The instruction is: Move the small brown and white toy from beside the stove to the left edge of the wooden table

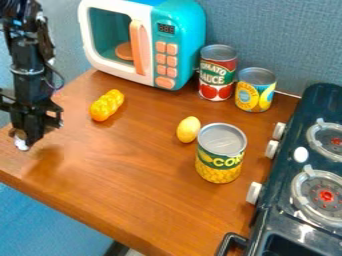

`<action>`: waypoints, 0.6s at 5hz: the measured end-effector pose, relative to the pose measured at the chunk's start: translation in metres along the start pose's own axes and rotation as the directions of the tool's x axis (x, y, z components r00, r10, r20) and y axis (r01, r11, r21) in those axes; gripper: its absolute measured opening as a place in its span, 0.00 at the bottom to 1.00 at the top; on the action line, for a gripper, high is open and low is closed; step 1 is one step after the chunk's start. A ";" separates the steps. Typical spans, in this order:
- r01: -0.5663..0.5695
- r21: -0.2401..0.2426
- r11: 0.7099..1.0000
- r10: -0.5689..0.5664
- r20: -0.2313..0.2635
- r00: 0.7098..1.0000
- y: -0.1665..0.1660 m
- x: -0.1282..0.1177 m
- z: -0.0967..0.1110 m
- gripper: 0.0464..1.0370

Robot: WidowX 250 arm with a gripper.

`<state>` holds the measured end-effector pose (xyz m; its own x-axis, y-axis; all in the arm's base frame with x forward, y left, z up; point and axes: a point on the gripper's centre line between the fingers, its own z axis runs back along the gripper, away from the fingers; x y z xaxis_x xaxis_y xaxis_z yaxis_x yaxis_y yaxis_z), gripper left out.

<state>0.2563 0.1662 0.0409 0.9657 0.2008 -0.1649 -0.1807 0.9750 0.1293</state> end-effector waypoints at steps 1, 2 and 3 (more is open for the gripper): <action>-0.028 -0.008 1.000 0.028 -0.016 0.999 0.010 0.002 -0.013 0.12; -0.015 -0.031 0.999 0.015 -0.024 1.000 0.009 0.005 -0.022 0.15; -0.034 -0.065 0.997 0.033 -0.014 0.999 0.012 0.004 -0.023 0.41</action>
<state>0.2539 0.1811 0.0189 0.9564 0.2343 -0.1746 -0.2250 0.9717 0.0714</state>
